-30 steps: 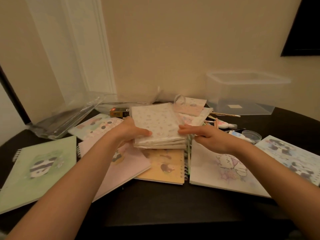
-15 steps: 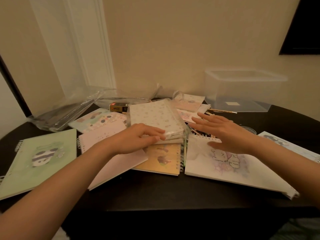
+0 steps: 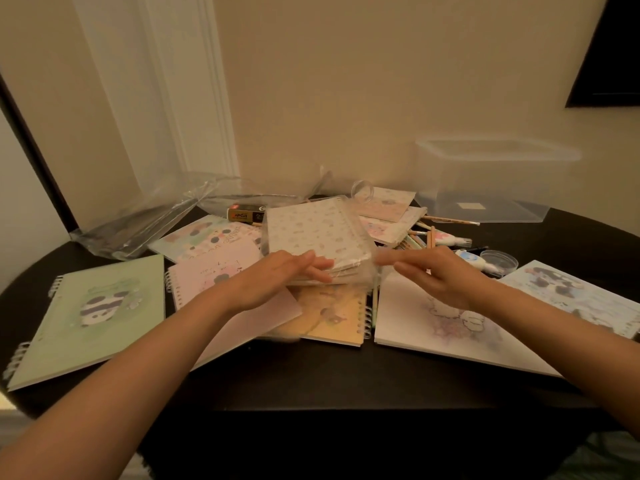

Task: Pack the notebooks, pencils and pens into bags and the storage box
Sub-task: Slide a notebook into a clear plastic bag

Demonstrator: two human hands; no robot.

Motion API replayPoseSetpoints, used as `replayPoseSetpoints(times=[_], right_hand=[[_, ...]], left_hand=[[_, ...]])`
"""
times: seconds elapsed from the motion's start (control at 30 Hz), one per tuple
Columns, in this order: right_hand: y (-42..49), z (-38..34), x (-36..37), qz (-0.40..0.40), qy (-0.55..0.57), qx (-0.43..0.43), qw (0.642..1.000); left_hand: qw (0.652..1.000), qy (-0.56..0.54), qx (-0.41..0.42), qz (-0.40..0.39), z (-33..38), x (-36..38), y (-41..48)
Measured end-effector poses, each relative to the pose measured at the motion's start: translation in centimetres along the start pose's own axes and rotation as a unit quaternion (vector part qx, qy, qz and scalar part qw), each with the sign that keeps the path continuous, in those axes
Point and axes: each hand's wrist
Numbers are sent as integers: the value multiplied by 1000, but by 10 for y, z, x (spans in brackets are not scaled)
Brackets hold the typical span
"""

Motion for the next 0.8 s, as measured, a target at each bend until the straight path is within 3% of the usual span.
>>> replayPoseSetpoints(times=[0.17, 0.37, 0.5, 0.57, 0.67, 0.8], right_hand=[[-1, -4, 7, 87, 203, 72, 973], [7, 0, 13, 163, 289, 104, 938], [11, 2, 15, 251, 337, 133, 898], [10, 0, 15, 265, 350, 158, 885], [10, -3, 14, 272, 355, 176, 877], [13, -4, 11, 274, 346, 172, 881]], left_hand=[[997, -71, -13, 3, 0, -2, -2], [987, -157, 7, 42, -20, -11, -6], [995, -66, -52, 57, -43, -18, -15], [995, -11, -34, 94, -46, -13, -23], [985, -41, -33, 163, -34, -4, -31], [954, -99, -127, 252, -17, 5, -22]])
Point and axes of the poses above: each hand's wrist, its own y-axis towards the middle knuckle, its own x-axis out of the palm, z = x × y, and after that the axes turned 13 degrees about y, right-handed
